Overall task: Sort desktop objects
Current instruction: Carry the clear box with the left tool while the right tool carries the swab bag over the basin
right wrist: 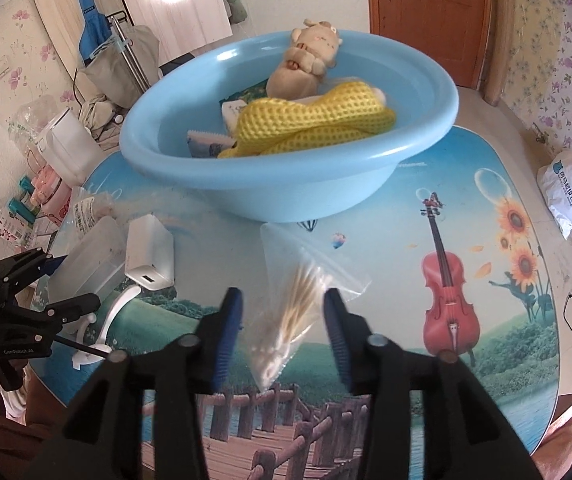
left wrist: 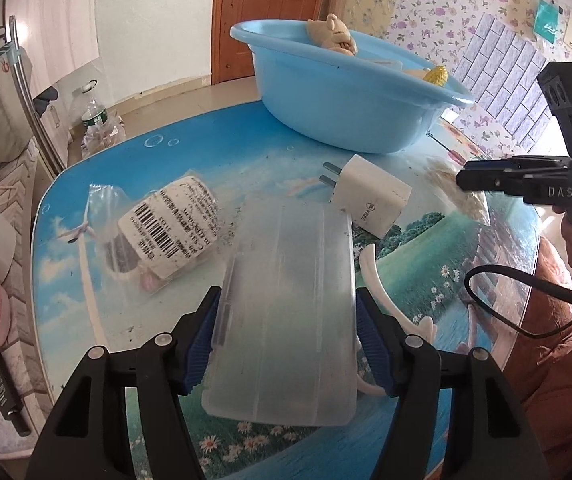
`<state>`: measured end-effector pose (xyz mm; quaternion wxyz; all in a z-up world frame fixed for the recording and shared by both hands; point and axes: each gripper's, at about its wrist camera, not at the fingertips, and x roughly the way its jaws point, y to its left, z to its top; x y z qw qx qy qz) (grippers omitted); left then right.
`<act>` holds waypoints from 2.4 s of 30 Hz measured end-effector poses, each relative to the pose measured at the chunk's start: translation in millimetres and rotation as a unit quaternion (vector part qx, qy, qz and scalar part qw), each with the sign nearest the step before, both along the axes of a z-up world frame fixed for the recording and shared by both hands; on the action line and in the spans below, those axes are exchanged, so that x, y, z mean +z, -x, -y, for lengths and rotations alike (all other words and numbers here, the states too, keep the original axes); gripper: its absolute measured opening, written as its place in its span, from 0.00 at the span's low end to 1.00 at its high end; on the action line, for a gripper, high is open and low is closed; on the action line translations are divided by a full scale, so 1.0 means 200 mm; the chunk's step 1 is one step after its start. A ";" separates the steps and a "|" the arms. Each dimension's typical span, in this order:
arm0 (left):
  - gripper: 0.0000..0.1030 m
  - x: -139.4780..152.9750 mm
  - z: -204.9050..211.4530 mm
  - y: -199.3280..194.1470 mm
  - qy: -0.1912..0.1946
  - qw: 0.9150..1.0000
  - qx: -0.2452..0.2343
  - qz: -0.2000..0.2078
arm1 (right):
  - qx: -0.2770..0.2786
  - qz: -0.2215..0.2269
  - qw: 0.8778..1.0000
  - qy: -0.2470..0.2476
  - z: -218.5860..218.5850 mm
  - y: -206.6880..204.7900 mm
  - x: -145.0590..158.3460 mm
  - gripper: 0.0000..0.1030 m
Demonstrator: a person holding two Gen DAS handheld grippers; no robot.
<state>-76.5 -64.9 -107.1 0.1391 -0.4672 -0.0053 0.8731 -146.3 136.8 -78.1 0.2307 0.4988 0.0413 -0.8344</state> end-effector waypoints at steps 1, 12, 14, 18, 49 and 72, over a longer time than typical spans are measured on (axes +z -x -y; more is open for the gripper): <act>0.62 0.00 0.00 0.01 0.001 1.000 -0.001 -0.001 | 0.001 0.002 1.000 -0.003 0.01 0.00 -0.01 0.47; 0.61 0.01 -0.04 0.05 -0.003 1.000 -0.005 -0.005 | -0.002 0.017 0.999 -0.034 0.03 0.00 -0.10 0.50; 0.60 0.02 -0.04 0.04 -0.008 1.000 -0.003 -0.010 | -0.002 0.014 0.999 -0.033 0.01 0.00 -0.09 0.37; 0.60 0.07 -0.01 0.02 -0.020 1.000 0.009 -0.021 | 0.012 0.006 1.000 -0.024 0.01 -0.01 -0.06 0.26; 0.61 0.50 -0.04 -0.03 -0.036 0.993 0.018 -0.107 | 0.114 -0.100 0.984 0.096 0.07 -0.10 0.43 0.22; 0.61 0.51 -0.14 0.17 -0.051 0.993 -0.003 -0.108 | 0.053 -0.107 0.987 0.104 -0.09 0.17 0.44 0.22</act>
